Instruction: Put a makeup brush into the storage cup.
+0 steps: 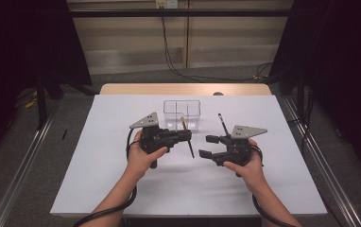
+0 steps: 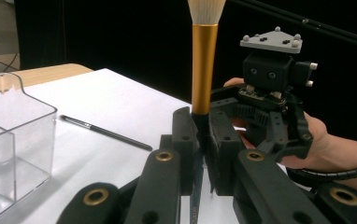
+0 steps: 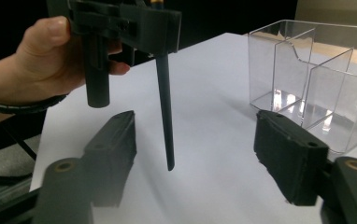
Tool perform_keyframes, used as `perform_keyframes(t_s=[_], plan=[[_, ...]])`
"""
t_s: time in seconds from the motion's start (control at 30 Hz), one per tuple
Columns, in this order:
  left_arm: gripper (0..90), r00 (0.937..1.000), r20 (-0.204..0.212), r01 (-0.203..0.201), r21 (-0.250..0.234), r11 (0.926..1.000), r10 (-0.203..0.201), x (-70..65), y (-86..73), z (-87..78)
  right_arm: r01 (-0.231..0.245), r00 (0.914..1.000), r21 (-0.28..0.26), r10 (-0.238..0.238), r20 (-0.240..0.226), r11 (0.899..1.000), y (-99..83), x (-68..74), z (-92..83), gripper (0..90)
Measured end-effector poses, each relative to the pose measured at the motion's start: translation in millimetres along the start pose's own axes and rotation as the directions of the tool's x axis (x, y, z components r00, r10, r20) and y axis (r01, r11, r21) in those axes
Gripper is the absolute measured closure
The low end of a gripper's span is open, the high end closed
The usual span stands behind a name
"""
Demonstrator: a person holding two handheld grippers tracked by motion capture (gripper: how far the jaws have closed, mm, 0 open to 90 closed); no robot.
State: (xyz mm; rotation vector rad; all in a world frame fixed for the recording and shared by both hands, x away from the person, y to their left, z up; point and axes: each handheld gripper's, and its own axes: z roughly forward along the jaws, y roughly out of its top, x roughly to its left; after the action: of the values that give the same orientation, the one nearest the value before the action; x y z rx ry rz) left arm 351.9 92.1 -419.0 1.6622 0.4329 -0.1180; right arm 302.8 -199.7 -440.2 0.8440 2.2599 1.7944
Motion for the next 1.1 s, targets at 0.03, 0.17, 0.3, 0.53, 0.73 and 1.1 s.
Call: perform_keyframes(t_s=[0.03, 0.17, 0.3, 0.53, 0.73, 1.1], plan=[[83.2, 1.0000, -0.001, 0.001, -0.001, 1.0000, -0.001, 0.2, -0.1, -0.4, -0.005, 1.0000, -0.007, 0.005, -0.002, 1.000, -0.2, -0.6, -1.7, 25.5], [83.2, 1.0000, -0.006, -0.003, 0.001, 1.0000, 0.003, 0.3, 0.2, -1.5, 0.006, 0.9999, -0.020, -0.006, 0.011, 1.000, -1.6, -1.5, -8.3, 20.3], [83.2, 0.9999, -0.013, -0.010, 0.004, 0.9999, 0.010, -0.3, 1.1, -1.9, 0.007, 0.9996, 0.004, -0.007, 0.027, 1.000, -4.6, -3.2, -11.6, 16.4], [83.2, 0.9997, -0.022, -0.014, 0.003, 0.9999, 0.014, 0.4, 1.5, -5.2, -0.001, 0.9988, 0.022, 0.000, 0.049, 1.000, -10.5, -6.5, -20.0, 12.1], [83.2, 0.9992, -0.038, -0.014, 0.006, 0.9999, 0.014, 0.2, 2.0, -6.8, -0.005, 0.9975, 0.019, 0.004, 0.071, 1.000, -13.9, -8.5, -29.3, 9.1], [83.3, 0.9986, -0.046, -0.026, 0.034, 0.9991, 0.027, 1.2, 0.8, -6.2, 0.013, 0.9960, 0.008, -0.013, 0.088, 1.000, -17.4, -10.5, -49.6, 5.7]])
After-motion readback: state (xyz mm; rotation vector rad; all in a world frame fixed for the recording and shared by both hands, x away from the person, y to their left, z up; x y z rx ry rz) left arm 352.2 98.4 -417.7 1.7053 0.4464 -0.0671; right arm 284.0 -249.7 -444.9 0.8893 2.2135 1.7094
